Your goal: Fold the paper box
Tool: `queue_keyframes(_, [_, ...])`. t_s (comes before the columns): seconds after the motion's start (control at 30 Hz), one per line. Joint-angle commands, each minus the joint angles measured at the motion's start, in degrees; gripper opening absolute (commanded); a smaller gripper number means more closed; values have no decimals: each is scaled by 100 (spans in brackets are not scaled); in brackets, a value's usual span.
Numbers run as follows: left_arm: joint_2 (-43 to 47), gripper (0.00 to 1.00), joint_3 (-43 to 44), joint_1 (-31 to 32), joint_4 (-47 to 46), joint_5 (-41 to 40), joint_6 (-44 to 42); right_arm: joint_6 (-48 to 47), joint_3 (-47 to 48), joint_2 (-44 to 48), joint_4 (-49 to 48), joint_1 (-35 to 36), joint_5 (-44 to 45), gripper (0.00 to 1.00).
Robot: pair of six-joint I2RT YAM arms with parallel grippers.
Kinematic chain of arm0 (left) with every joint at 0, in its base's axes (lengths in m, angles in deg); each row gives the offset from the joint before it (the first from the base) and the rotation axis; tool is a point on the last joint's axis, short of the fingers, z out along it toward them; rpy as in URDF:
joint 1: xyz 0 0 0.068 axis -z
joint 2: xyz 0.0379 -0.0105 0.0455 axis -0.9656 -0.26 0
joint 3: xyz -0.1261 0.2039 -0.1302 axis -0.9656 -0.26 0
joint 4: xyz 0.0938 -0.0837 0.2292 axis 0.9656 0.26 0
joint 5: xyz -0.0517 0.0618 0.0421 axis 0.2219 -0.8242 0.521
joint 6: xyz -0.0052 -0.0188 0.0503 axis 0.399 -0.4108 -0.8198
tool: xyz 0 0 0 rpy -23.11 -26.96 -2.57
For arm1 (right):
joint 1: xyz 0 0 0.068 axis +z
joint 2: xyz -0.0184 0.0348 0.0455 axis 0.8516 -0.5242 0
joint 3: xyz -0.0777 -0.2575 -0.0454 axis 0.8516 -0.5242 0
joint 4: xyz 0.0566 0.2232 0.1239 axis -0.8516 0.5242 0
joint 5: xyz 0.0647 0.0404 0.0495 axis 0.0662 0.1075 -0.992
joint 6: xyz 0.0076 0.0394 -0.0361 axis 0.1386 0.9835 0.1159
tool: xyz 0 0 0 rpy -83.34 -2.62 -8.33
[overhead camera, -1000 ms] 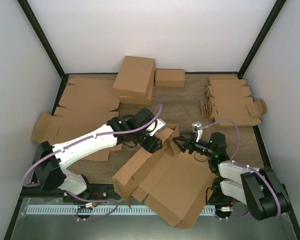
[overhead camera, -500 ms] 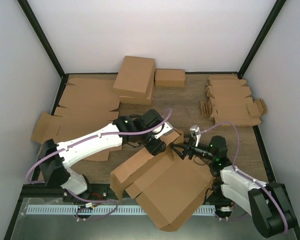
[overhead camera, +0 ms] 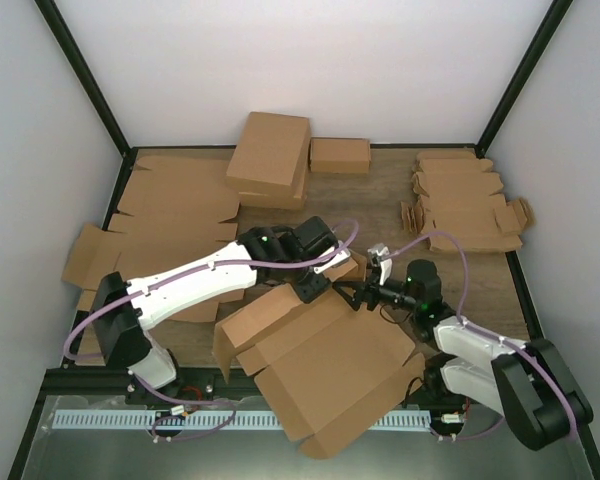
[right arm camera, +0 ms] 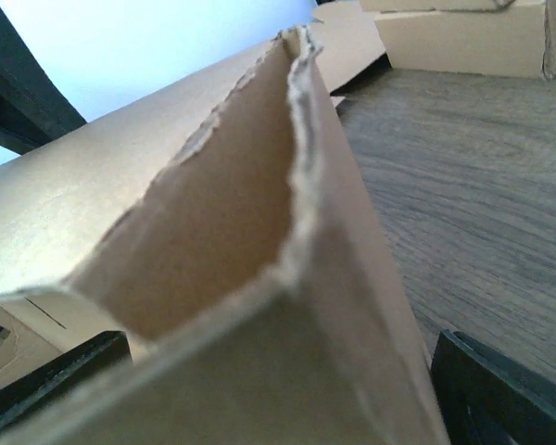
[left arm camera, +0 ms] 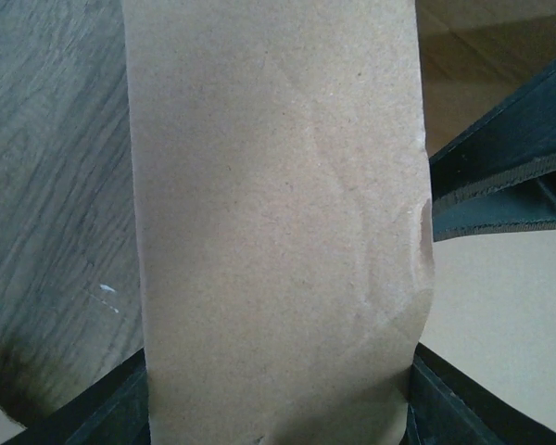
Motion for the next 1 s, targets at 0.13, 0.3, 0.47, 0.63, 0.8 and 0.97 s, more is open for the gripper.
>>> queue_keyframes(0.13, [-259, 62, 267, -6, -78, -333, -335, -145, 236, -264, -97, 308, 154, 93])
queue_keyframes(0.3, [-230, 62, 237, 2, -93, 67, -516, 60, 36, 3, 65, 522, 409, 94])
queue_keyframes(0.47, [-225, 65, 135, 6, -150, 427, -511, 410, -346, 410, 60, 637, 723, 93])
queue_keyframes(0.63, [-172, 66, 82, -2, -224, 649, -435, 430, -449, 854, 220, 785, 832, 95])
queue_keyframes(0.8, [-134, 66, 67, 0, -227, 690, -392, 385, -431, 969, 390, 1248, 1114, 100])
queue_keyframes(0.97, [-169, 65, 17, -5, -131, 235, -295, 362, -366, 1141, 736, 1829, 1473, 100])
